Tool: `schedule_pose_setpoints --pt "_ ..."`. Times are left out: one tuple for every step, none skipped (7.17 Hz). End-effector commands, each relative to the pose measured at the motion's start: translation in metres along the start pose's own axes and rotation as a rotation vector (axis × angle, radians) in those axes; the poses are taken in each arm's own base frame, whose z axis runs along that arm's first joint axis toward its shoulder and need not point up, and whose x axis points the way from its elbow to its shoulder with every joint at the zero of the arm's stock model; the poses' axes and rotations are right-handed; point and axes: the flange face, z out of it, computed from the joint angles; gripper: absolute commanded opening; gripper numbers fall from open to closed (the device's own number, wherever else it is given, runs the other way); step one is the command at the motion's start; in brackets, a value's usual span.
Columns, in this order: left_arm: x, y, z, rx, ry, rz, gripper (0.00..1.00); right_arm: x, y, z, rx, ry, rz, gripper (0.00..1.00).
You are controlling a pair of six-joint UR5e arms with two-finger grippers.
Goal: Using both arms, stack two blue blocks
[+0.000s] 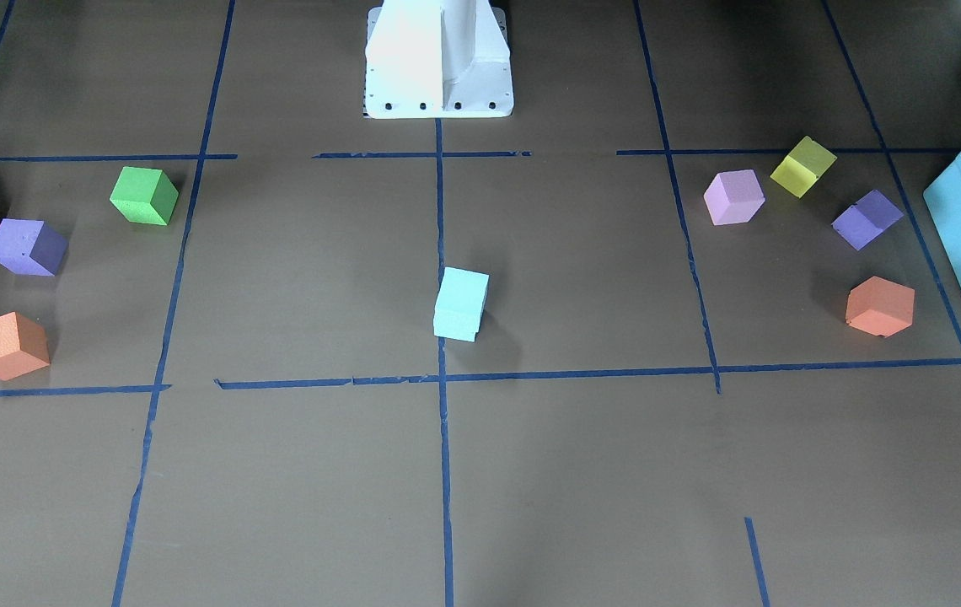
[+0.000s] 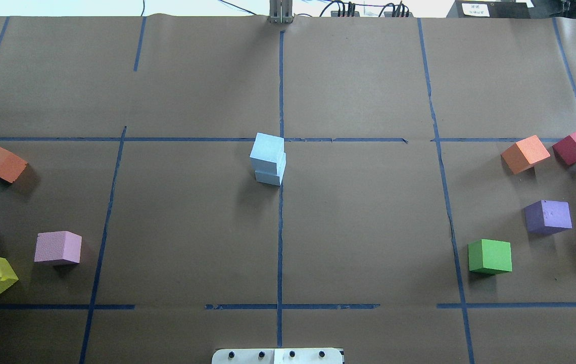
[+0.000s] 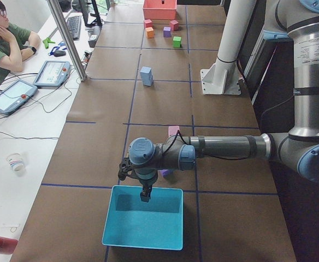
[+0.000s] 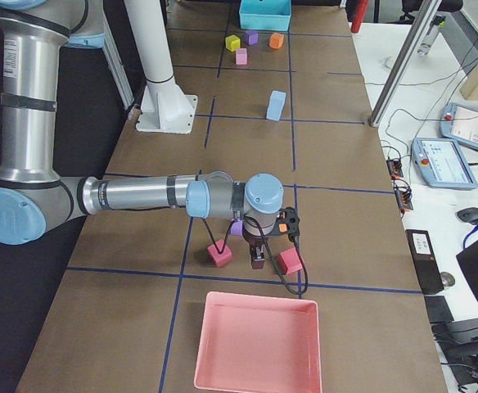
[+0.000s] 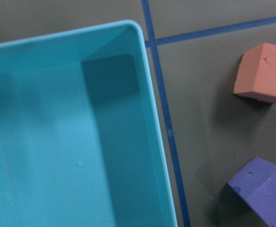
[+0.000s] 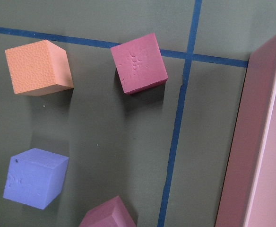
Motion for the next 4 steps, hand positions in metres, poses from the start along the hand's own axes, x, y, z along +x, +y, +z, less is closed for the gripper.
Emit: schedule_pose_setpoints --pt "-0.0009 0.0043 0.0008 -0.001 -0.005 0.003 1.0 -0.0004 -0.0001 0.0007 -0.001 -0.002 -0.003 1.0" --pt "-0.0037 0.0057 0.0038 -0.01 -0.004 -0.003 1.0 -0.0004 -0.0001 0.0007 -0.001 -0.002 -0.003 1.0" --pt "-0.004 0.0059 0.0044 -0.011 -0.002 -0.004 1.0 -0.0004 -0.0001 0.0007 -0.001 -0.002 -0.002 1.0" --pt "-0.0035 0.0057 0.0038 -0.01 -0.002 -0.003 1.0 -0.0006 -0.0001 0.0007 -0.001 -0.003 -0.002 1.0"
